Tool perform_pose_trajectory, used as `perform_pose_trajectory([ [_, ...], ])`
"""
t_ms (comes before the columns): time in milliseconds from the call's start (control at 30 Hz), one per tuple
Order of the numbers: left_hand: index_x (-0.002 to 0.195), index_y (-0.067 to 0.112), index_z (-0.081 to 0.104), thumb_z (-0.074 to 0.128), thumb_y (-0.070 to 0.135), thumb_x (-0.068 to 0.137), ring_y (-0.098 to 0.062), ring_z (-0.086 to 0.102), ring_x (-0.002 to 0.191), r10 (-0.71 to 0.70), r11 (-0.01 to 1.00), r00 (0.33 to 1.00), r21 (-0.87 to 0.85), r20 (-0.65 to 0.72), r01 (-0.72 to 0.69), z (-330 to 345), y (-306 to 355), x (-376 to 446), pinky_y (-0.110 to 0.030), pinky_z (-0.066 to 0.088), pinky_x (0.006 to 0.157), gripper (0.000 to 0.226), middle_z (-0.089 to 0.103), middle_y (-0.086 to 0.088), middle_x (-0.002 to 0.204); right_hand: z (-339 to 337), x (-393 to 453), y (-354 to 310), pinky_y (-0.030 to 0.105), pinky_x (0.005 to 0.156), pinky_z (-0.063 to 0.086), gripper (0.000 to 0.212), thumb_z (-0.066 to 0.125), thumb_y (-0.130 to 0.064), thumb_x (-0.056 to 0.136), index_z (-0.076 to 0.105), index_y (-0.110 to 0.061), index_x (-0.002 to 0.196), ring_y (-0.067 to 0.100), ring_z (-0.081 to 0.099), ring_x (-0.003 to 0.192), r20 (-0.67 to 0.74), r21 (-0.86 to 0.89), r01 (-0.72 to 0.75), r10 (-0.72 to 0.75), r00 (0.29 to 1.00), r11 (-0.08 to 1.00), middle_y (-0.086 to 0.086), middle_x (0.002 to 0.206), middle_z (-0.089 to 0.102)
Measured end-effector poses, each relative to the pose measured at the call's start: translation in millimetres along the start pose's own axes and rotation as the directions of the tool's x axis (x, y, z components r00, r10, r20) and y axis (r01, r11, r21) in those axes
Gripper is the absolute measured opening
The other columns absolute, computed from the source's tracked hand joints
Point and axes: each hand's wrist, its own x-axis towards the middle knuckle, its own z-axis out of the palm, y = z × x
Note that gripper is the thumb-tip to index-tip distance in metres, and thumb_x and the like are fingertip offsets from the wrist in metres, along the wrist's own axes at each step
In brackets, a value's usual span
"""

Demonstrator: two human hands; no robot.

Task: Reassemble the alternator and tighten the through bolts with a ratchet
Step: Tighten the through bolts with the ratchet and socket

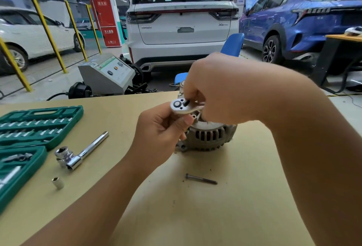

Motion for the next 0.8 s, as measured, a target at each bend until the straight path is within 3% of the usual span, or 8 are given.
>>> perform_pose_trajectory([
  [100,0.097,0.027,0.073,0.068,0.014,0.093,-0.012,0.061,0.055,-0.005,1.0,1.0,0.012,0.004,0.005,0,0,1,-0.02,0.049,0.056,0.014,0.071,0.003,0.075,6,3,7,0.051,0.067,0.058,0.039,0.058,-0.038,0.053,0.048,-0.071,0.07,0.017,0.056,0.055,-0.046,0.023,0.019,-0.018,0.999,1.0,-0.017,0.061,0.051],
  [233,0.095,0.023,0.075,0.07,0.027,0.096,-0.018,0.059,0.056,0.03,0.999,0.999,0.022,-0.021,-0.03,1,0,0,-0.031,0.051,0.053,0.007,0.068,0.001,0.07,5,6,4,0.052,0.071,0.058,0.047,0.064,-0.041,0.055,0.041,-0.079,0.072,0.02,0.059,0.058,0.013,-0.022,0.044,-0.044,0.999,0.999,-0.014,0.062,0.052],
  [367,0.097,0.025,0.077,0.068,0.033,0.094,-0.023,0.058,0.064,0.06,0.998,0.998,0.02,0.002,-0.06,3,1,1,-0.035,0.052,0.058,0.012,0.071,0.001,0.076,11,0,13,0.048,0.067,0.058,0.025,0.074,-0.045,0.053,0.057,-0.05,0.072,0.015,0.061,0.058,-0.052,0.029,0.033,-0.032,0.998,0.999,-0.017,0.064,0.057],
  [467,0.1,0.03,0.076,0.067,0.032,0.094,-0.029,0.059,0.066,0.044,0.999,0.999,0.016,0.03,-0.045,0,0,0,-0.037,0.051,0.057,0.011,0.073,-0.006,0.082,10,4,18,0.05,0.069,0.058,0.018,0.066,-0.041,0.056,0.057,-0.043,0.072,0.017,0.062,0.061,-0.039,-0.025,0.038,-0.039,0.998,0.999,-0.016,0.067,0.058],
  [533,0.099,0.03,0.076,0.068,0.032,0.095,-0.033,0.06,0.068,0.045,0.999,0.998,0.028,0.035,-0.046,-2,-2,0,-0.039,0.051,0.058,0.01,0.073,-0.008,0.084,9,10,17,0.051,0.071,0.058,0.015,0.061,-0.039,0.057,0.055,-0.046,0.069,0.019,0.062,0.062,-0.048,-0.051,0.038,-0.04,0.998,0.998,-0.016,0.067,0.057],
  [667,0.098,0.028,0.075,0.073,0.022,0.095,-0.019,0.062,0.058,0.033,0.999,0.999,0.013,-0.033,-0.033,-2,-3,0,-0.027,0.05,0.055,0.007,0.071,0.002,0.073,16,15,15,0.048,0.068,0.057,0.038,0.074,-0.044,0.055,0.053,-0.062,0.081,0.018,0.061,0.058,-0.063,-0.044,0.026,-0.029,0.998,0.999,-0.016,0.063,0.057],
  [800,0.101,0.026,0.073,0.073,0.02,0.094,-0.016,0.063,0.059,0.03,0.999,1.0,0.015,-0.007,-0.03,-2,-3,0,-0.027,0.054,0.058,0.009,0.071,0.003,0.077,12,11,18,0.047,0.066,0.056,0.042,0.07,-0.042,0.05,0.054,-0.063,0.082,0.016,0.06,0.056,-0.083,-0.016,0.009,-0.011,0.997,1.0,-0.017,0.062,0.056],
])
